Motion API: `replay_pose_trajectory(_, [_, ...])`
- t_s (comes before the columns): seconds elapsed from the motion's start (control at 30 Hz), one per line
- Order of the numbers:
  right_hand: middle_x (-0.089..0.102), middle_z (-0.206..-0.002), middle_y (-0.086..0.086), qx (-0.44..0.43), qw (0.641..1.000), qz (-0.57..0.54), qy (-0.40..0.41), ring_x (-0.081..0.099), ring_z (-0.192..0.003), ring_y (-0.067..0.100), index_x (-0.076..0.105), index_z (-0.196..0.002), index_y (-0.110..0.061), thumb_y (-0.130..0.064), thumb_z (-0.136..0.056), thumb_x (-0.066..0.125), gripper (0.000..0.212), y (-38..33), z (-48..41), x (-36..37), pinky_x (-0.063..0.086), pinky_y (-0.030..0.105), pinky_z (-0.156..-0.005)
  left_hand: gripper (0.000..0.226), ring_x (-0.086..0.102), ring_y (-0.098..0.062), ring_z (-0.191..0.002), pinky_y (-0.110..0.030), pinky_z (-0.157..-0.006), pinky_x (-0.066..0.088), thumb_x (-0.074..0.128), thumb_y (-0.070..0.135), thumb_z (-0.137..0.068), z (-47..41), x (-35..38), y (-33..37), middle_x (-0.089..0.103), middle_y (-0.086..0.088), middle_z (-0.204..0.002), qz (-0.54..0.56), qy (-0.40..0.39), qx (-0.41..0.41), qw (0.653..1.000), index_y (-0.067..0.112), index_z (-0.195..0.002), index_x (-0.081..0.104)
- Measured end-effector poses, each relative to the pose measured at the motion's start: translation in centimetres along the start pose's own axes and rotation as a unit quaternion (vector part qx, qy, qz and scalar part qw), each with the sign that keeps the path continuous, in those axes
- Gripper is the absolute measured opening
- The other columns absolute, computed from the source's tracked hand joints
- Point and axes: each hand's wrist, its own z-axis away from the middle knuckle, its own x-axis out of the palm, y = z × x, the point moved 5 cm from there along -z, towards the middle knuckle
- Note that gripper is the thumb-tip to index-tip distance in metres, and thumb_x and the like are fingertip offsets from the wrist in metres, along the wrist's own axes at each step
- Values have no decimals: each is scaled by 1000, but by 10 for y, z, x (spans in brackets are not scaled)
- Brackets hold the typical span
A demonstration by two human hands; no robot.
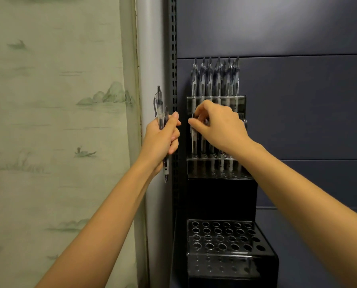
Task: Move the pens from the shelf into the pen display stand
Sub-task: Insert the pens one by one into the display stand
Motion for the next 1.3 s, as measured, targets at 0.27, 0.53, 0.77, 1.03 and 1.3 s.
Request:
replay_pose_trajectory(0.27, [69, -96, -7, -32, 978, -205, -34, 56, -76, -3, 70, -110, -20, -38, -95, 52, 30, -35, -5, -16, 44, 13, -74, 26, 26, -7, -34, -17, -34, 24, 43, 25, -101, 5, 10, 6, 35, 6, -47, -23, -8, -4, 1000, 11, -79, 47])
replay_pose_trajectory(0.53, [65, -81, -2, 8, 958, -268, -101, 56, -69, 4, 71, -99, -11, -23, -90, 62, 18, -30, -12, -2, 47, 17, -71, 25, 27, -4, -34, -15, -32, 24, 39, 15, -101, 7, 16, 9, 33, 3, -50, -10, -16, 4, 1000, 10, -78, 47])
replay_pose_trajectory(0.77, [64, -84, -8, 16, 951, -310, -3, 61, -70, 2, 60, -99, -17, -21, -95, 55, 8, -24, -27, -28, 53, 23, -74, 32, 30, -9, -32, -16, -34, 26, 45, 36, -98, 7, 16, 5, 36, 5, -47, -9, -44, 3, 999, 12, -76, 46])
replay_pose_trajectory(1.03, [61, -83, -9, 38, 944, -308, 115, 62, -66, 3, 54, -84, -26, -21, -96, 52, 13, 11, -40, -79, 51, 18, -62, 28, 29, -4, -31, -14, -35, 25, 44, 31, -99, 0, 0, -3, 41, 10, -45, -34, -5, 2, 999, 11, -81, 52])
replay_pose_trajectory(1.3, [67, -92, -7, 37, 983, -173, 38, 68, -80, 8, 58, -100, -23, -27, -96, 53, 7, 17, -23, -42, 56, 36, -83, 28, 27, -5, -30, -14, -33, 24, 46, 25, -100, -6, 5, -1, 35, 11, -43, -6, -9, 13, 1000, 13, -75, 47])
